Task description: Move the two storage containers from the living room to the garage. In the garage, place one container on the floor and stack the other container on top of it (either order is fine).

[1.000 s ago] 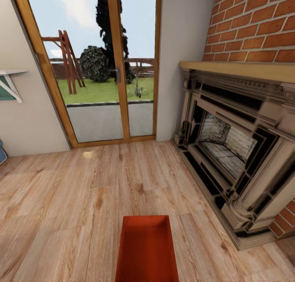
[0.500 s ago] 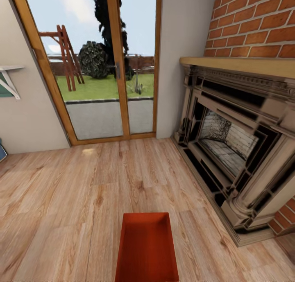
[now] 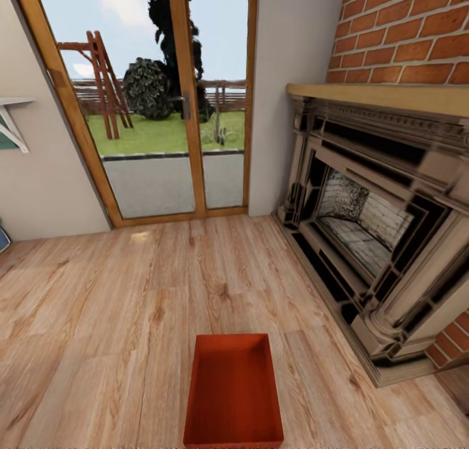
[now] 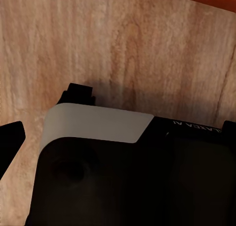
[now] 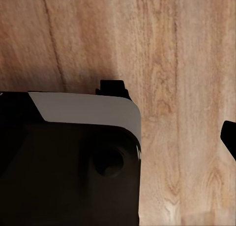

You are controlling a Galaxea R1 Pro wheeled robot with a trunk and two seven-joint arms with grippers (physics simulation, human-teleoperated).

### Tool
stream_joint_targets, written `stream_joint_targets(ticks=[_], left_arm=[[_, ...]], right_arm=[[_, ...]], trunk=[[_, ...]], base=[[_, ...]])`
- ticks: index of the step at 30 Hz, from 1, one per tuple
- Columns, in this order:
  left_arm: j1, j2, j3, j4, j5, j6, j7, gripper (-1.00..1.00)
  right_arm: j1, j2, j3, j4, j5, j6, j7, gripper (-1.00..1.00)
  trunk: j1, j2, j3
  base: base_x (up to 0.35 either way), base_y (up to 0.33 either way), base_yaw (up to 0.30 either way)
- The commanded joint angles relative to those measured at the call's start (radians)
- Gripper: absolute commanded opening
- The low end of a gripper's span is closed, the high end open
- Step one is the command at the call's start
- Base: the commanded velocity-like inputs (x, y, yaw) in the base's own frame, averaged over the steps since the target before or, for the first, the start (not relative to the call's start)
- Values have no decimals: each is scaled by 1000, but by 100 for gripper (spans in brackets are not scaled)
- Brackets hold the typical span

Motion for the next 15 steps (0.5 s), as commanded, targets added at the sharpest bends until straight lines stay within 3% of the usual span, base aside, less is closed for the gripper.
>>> stream_joint_targets(ticks=[1,15], left_arm=[[0,1,0,0,8,4,-3,100],[0,-1,1,0,5,4,-3,100]], right_arm=[[-1,1,8,3,-8,-5,0,100],[-1,1,9,3,-9,2,-1,100]], trunk=[[0,0,-2],[0,0,-24]], base=[[0,0,0],[0,0,0]])
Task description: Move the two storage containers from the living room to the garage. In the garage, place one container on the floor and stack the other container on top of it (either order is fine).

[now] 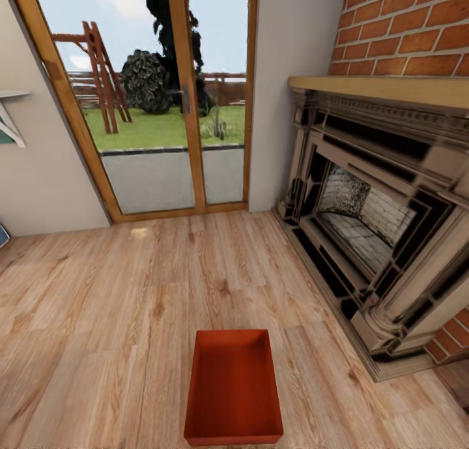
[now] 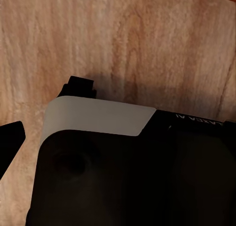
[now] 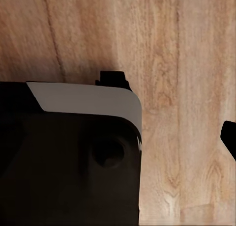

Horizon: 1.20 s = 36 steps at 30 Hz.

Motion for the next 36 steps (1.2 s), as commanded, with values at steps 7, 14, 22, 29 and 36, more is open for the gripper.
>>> stream_joint_targets(ticks=[7,14,22,29,36], left_arm=[[0,-1,0,0,9,4,-3,100],[-1,0,0,0,9,4,-3,100],[-1,0,0,0,9,4,-3,100],[0,0,0,0,9,4,-3,100],[-1,0,0,0,9,4,-3,100]], right_arm=[[-1,1,8,3,-8,-4,2,100],[-1,1,8,3,-8,-3,4,100],[-1,1,8,3,16,-4,3,100],[-1,1,8,3,21,-4,3,100],[-1,1,8,3,21,-4,3,100]], trunk=[[0,0,-12],[0,0,-23],[0,0,-35],[0,0,-46],[0,0,-57]], base=[[0,0,0],[0,0,0],[0,0,0],[0,0,0],[0,0,0]])
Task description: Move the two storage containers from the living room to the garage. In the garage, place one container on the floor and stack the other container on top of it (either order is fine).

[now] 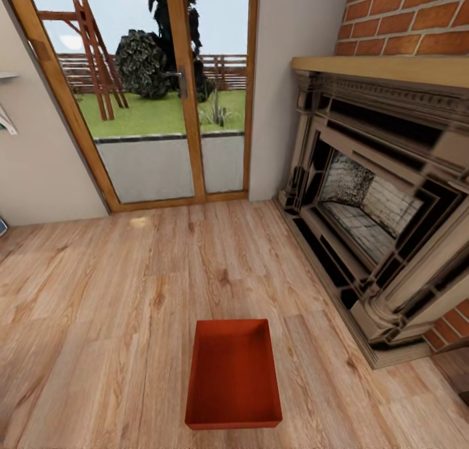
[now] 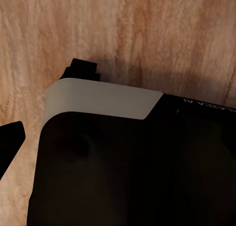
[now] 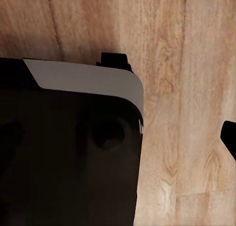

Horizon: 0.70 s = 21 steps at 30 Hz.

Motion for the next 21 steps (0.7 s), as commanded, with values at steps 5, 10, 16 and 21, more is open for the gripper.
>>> stream_joint_targets(ticks=[5,10,16,21], left_arm=[[0,0,0,0,8,4,-3,100],[0,0,0,0,8,4,-3,100],[0,0,0,0,8,4,-3,100],[0,0,1,0,8,4,-3,100]], right_arm=[[-1,1,8,3,-8,-5,-1,100],[-1,1,8,3,-8,-5,-1,100],[-1,1,8,3,-8,-5,0,100],[-1,1,8,3,-8,-5,0,100]], trunk=[[0,0,-9],[0,0,-16],[0,0,-26],[0,0,-34]], base=[[0,0,0],[0,0,0],[0,0,0],[0,0,0]])
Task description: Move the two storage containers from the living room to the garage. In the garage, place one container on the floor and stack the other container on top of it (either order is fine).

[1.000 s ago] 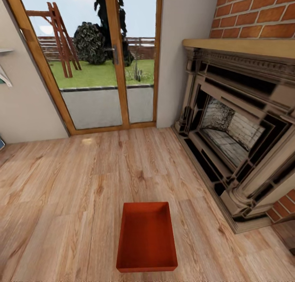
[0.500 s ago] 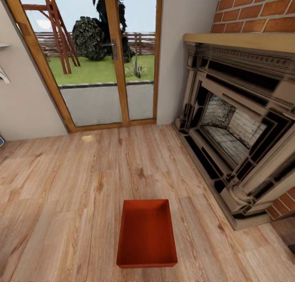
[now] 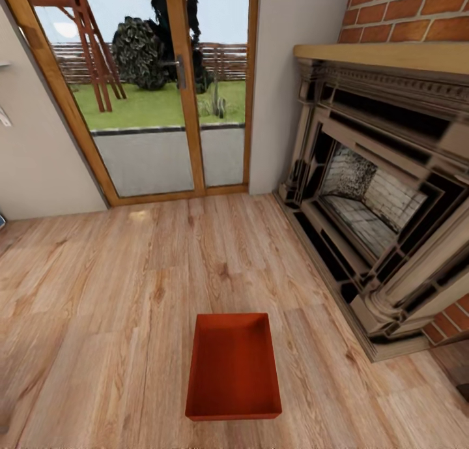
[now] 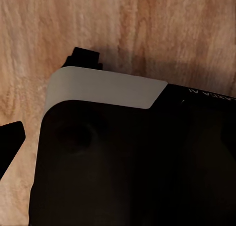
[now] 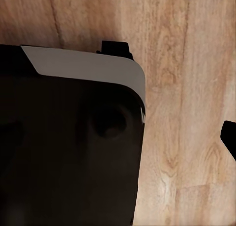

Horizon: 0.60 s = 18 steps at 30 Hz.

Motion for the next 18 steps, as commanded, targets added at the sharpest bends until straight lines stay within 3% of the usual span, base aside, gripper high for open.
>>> stream_joint_targets(ticks=[1,18], left_arm=[[0,0,0,0,8,4,-3,100],[0,0,0,0,8,4,-3,100]], right_arm=[[-1,1,8,3,-8,-5,-1,100],[-1,1,8,3,-8,-5,-1,100]], trunk=[[0,0,-2],[0,0,-29]], base=[[0,0,0],[0,0,0]])
